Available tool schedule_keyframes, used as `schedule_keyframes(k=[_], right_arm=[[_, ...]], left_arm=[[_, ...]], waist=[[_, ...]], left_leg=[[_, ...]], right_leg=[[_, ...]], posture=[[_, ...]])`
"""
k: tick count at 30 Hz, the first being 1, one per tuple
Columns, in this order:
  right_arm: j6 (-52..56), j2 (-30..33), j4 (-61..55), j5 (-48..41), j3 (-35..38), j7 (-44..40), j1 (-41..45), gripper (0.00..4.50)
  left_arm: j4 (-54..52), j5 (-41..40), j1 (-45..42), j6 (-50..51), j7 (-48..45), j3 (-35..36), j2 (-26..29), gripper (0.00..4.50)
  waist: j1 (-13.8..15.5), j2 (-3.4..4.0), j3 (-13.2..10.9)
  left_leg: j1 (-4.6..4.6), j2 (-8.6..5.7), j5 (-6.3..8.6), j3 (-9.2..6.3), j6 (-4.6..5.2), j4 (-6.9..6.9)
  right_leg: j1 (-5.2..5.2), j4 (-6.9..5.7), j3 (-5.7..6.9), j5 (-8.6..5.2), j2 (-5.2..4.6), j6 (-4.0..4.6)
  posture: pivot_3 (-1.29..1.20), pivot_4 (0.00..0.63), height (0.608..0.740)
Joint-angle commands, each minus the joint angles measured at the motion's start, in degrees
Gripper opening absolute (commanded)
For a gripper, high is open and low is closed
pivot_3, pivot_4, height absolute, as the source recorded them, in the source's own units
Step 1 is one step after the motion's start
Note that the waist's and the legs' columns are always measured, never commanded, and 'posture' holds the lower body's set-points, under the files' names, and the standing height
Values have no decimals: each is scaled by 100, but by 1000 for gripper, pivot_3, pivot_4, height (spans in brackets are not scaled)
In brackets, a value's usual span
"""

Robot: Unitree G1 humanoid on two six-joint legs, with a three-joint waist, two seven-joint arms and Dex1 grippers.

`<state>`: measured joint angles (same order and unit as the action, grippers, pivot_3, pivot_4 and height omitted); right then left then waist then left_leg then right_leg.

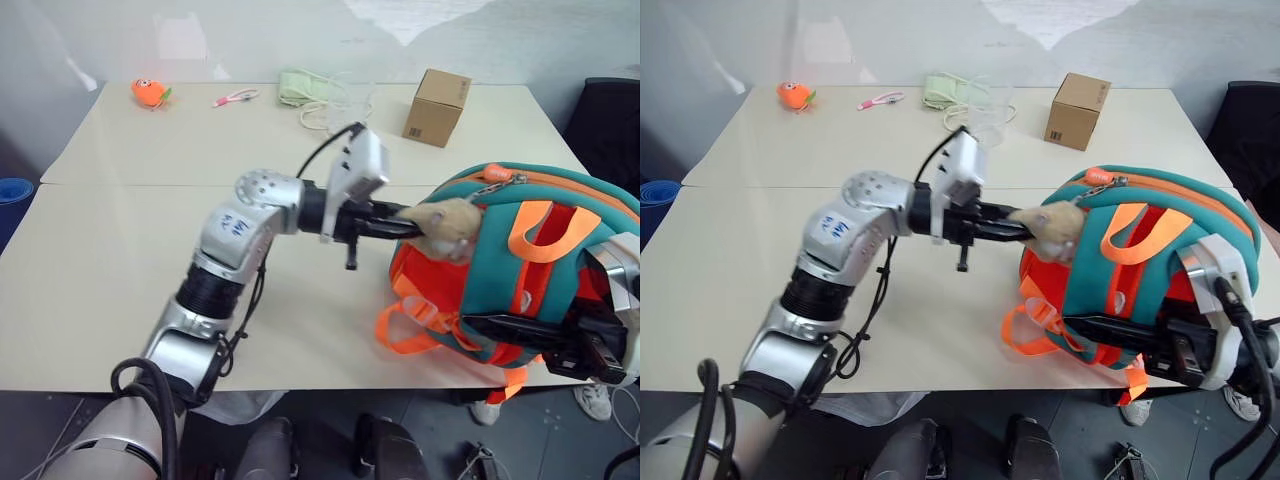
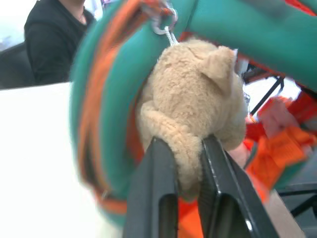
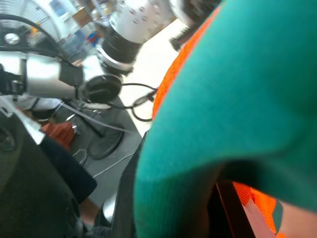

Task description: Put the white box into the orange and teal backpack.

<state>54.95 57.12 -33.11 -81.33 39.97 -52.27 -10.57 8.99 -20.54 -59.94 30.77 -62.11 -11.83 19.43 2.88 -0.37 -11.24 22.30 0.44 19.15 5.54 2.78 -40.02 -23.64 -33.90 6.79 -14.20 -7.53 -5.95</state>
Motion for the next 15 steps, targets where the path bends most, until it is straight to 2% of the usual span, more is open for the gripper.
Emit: schedule_keyframes(k=[1, 4, 7, 12, 15], right_arm=[[30, -11, 146, -23, 588, -386, -305, 0], [113, 13, 156, -12, 801, -786, -625, 0], [-167, -85, 255, 487, 699, -958, -693, 0], [-684, -301, 614, 1167, 346, -927, -360, 0], [-792, -340, 745, 1373, 183, -954, -199, 0]], left_arm=[[1055, 254, -535, -476, -425, 334, 640, 114], [1647, 439, -559, -994, -1025, 122, 972, 114], [2116, 933, -295, -1947, -1031, -160, 890, 114], [1822, 1432, 382, -2772, -895, -792, 136, 114], [1975, 2143, 504, -3352, -163, -1148, -297, 114]], waist=[[3, 0, 0], [-8, 4, 3], [-2, 3, 2], [26, 3, 2], [25, 3, 2]], left_leg=[[0, -1, -1, 0, 1, 0], [-3, -1, 1, 8, 3, 8], [-1, -2, 8, 11, 13, 8], [10, -18, 16, 9, 28, 3], [13, -30, 21, 13, 36, 2]], right_leg=[[-2, 0, 3, 0, 2, 0], [-4, 1, 16, -1, 6, 2], [-2, 1, 22, 0, -1, 0], [-1, 5, 3, 7, -16, -13], [-3, 11, -6, 14, -24, -24]], posture=[[0, 150, 740], [0, 150, 740], [0, 150, 740], [0, 150, 740], [0, 150, 740]])
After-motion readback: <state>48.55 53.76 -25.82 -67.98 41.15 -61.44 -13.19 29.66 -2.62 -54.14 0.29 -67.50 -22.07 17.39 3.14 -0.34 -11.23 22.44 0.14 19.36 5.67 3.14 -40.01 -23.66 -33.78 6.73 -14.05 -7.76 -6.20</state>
